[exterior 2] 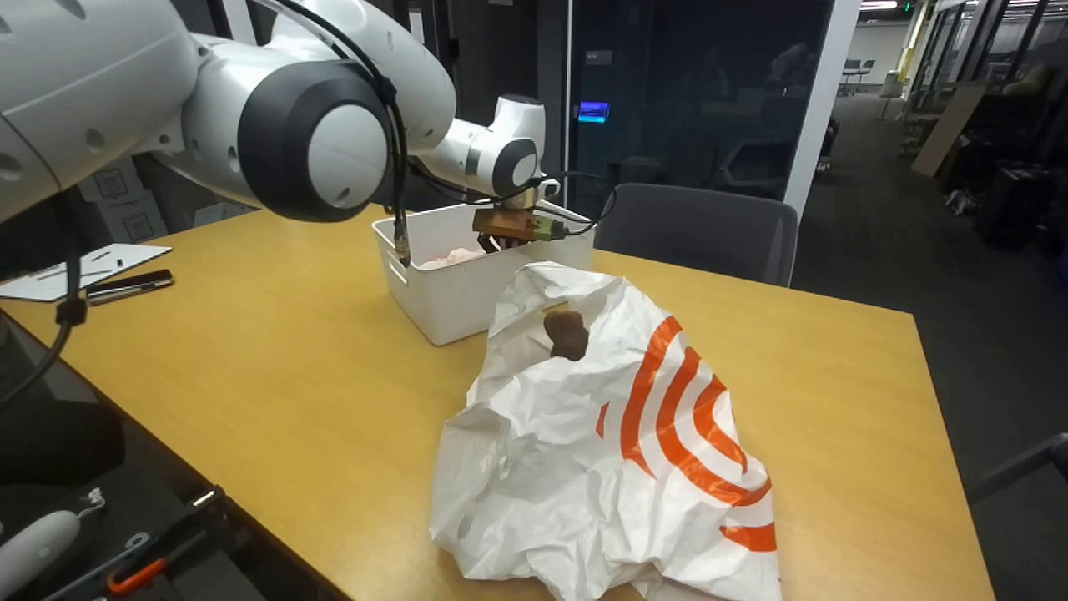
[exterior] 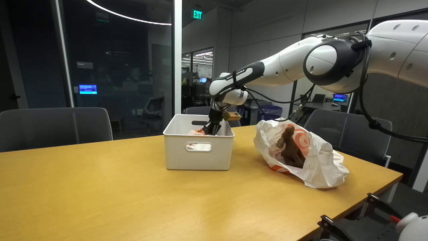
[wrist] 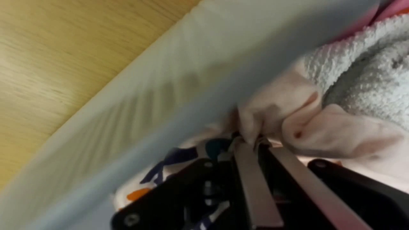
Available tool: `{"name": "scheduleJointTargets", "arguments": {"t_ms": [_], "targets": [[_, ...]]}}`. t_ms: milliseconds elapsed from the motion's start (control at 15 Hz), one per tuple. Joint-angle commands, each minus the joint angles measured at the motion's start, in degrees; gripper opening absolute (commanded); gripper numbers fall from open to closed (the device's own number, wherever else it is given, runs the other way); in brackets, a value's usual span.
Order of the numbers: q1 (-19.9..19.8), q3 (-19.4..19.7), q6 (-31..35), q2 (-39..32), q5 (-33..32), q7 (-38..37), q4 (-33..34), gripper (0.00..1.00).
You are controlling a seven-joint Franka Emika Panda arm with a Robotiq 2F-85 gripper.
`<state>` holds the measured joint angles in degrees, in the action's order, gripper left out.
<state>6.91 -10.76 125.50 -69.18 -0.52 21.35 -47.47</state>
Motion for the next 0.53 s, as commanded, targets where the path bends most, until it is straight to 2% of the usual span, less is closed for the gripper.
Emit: {"name": "scheduleJointTargets", "arguments": {"t_ms": [0, 467], "targets": [[0.25, -0.38, 3.15, 1.19, 0.04, 0.36, 1.59, 0.07], [1.24, 1.26, 13.56, 7.15, -1.16, -2.38, -2.13, 0.08]]}}
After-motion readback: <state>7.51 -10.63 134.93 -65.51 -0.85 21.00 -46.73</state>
